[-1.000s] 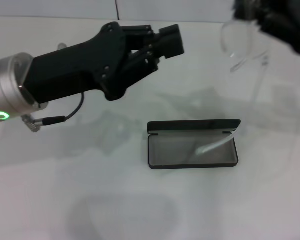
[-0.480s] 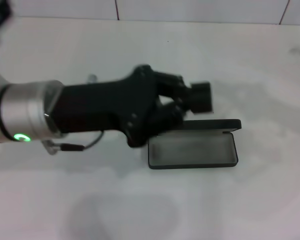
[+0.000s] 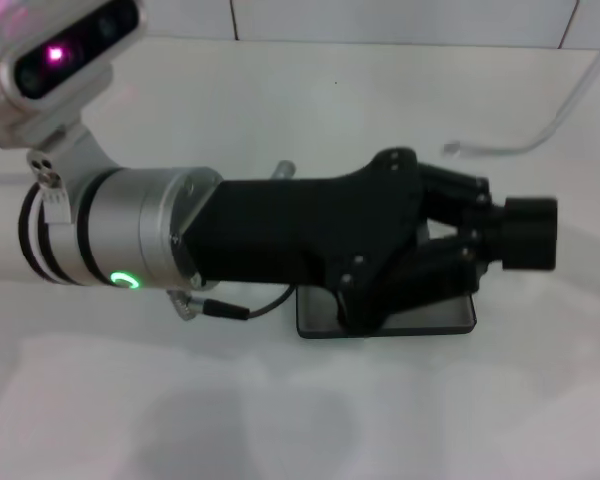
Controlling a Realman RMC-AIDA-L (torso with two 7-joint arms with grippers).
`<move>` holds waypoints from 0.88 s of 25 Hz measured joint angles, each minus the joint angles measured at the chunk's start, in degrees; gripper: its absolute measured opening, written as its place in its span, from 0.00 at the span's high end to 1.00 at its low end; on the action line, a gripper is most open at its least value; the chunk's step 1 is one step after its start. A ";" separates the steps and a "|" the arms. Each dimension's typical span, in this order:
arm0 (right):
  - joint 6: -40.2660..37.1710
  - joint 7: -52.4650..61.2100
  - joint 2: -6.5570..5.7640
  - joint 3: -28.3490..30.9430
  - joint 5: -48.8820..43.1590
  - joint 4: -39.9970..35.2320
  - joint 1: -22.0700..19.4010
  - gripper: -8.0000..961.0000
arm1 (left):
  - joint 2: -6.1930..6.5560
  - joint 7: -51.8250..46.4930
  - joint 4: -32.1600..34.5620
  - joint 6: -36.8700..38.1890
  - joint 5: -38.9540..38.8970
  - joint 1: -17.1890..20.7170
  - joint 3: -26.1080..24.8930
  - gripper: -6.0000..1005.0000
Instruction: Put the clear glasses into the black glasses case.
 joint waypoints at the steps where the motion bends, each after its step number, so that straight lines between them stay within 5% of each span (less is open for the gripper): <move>1: 0.30 -0.63 0.11 -1.11 0.00 0.15 0.12 0.87 | -0.02 0.36 -0.01 -0.03 -0.71 -0.02 0.00 0.90; 22: 7.08 -3.35 0.51 -13.71 -0.01 0.43 1.11 0.87 | 0.17 3.76 -4.44 -1.74 -9.86 1.75 -5.59 0.90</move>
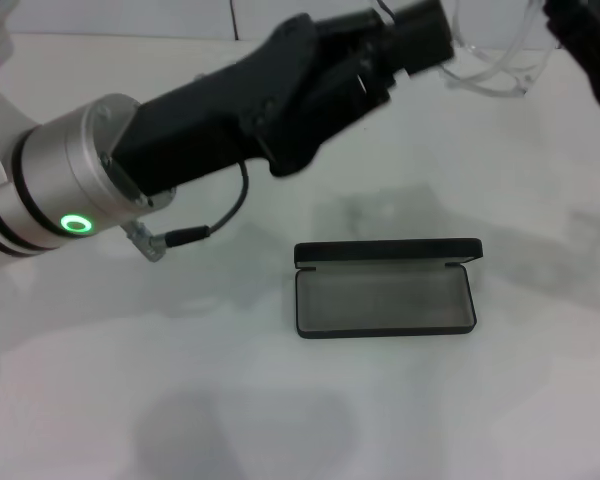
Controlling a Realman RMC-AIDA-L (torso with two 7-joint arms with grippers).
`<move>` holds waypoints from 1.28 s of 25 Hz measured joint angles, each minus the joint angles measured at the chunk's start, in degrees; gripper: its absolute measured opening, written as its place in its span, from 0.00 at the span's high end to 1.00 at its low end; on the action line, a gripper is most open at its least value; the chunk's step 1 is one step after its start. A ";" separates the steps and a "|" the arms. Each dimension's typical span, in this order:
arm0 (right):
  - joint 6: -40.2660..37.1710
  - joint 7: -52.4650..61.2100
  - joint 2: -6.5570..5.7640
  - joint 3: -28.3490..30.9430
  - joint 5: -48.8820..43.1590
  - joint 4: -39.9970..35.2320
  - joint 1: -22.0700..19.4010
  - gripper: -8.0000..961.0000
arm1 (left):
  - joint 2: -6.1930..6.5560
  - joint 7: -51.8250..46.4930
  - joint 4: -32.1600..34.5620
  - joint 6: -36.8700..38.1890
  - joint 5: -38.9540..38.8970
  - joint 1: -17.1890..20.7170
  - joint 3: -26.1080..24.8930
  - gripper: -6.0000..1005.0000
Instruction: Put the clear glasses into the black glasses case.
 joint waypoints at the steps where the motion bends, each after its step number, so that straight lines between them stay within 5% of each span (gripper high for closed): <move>1: 0.19 -0.01 0.01 -0.32 0.02 0.04 0.12 0.87 | 0.00 0.11 -0.37 -0.10 -0.10 -0.06 -0.17 0.90; 32: 3.11 -0.69 -0.09 -4.36 4.35 0.56 -0.13 0.87 | -0.05 0.76 0.02 0.20 0.92 -1.36 2.50 0.90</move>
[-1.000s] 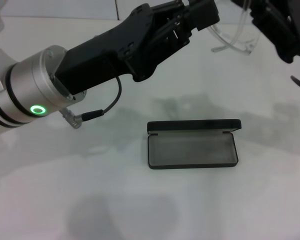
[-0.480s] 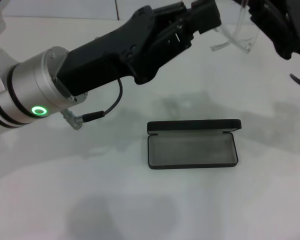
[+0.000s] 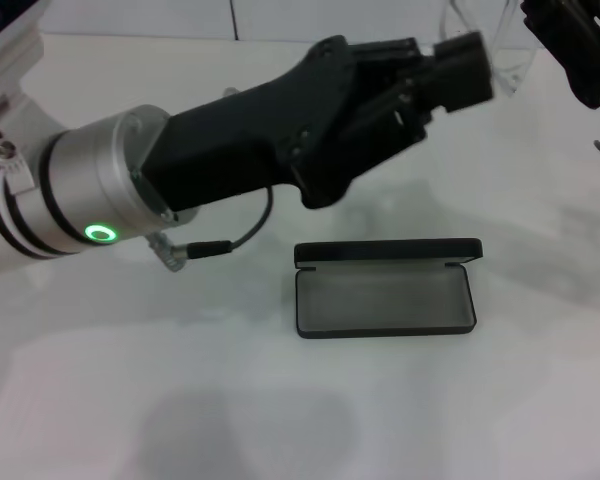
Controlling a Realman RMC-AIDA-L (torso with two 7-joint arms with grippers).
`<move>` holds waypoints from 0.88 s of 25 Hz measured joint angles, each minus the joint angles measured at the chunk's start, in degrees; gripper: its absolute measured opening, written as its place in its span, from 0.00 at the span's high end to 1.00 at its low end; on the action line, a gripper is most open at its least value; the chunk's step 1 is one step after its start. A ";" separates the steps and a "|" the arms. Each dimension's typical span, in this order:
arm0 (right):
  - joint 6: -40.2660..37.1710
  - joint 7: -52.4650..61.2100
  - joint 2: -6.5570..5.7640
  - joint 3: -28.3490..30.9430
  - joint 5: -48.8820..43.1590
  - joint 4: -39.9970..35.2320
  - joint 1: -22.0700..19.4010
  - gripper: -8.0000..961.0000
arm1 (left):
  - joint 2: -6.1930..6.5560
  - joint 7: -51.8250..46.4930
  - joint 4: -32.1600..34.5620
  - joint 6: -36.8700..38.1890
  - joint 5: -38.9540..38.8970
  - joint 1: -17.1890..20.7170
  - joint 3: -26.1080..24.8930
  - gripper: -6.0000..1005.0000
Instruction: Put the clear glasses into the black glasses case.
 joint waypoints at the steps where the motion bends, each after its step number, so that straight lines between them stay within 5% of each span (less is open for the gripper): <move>1: 0.00 -0.13 0.01 0.00 0.07 0.02 -0.02 0.87 | -0.07 -0.10 0.55 0.02 -0.26 -0.11 0.58 0.90; 11: 0.35 -0.75 0.10 -0.14 0.39 0.02 -0.24 0.87 | -0.22 0.12 1.88 0.08 -5.92 -3.11 6.99 0.90; 22: 0.46 -0.80 0.09 -0.81 0.23 0.45 0.13 0.87 | -0.30 0.94 1.55 -2.03 -9.97 -3.79 7.66 0.90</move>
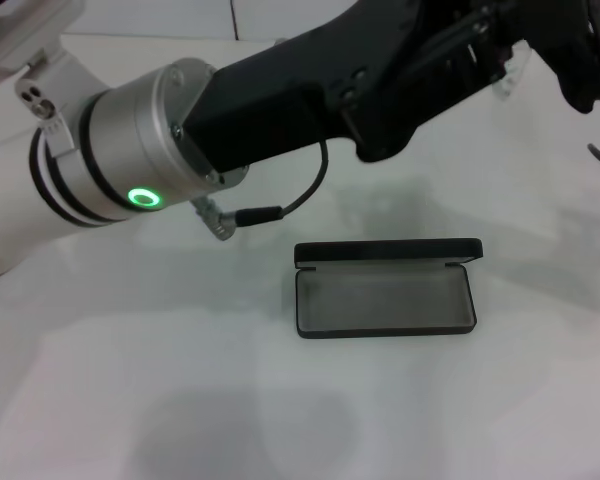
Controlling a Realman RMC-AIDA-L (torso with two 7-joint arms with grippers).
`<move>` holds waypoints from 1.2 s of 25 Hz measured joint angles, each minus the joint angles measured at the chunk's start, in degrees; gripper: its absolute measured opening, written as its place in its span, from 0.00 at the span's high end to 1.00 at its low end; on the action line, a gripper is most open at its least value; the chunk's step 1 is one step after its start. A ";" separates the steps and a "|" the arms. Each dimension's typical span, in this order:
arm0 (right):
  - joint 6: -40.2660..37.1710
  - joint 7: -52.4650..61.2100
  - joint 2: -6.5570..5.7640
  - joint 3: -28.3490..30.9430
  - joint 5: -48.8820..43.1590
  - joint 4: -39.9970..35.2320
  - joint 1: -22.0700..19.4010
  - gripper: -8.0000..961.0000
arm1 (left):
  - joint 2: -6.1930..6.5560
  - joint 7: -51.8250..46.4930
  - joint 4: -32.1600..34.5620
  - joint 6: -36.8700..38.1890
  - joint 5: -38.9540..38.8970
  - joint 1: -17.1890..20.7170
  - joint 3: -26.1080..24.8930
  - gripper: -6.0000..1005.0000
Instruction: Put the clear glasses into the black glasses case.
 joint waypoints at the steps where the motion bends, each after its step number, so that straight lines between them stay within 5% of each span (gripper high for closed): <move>1: 0.11 -0.02 0.00 -0.20 0.00 0.18 0.16 0.87 | 0.00 0.01 -0.01 -0.52 -0.07 0.00 0.01 0.90; 30: 2.09 -0.06 0.00 -2.82 0.10 0.41 0.95 0.87 | 0.00 0.12 -0.21 -6.88 -2.37 0.37 -0.35 0.90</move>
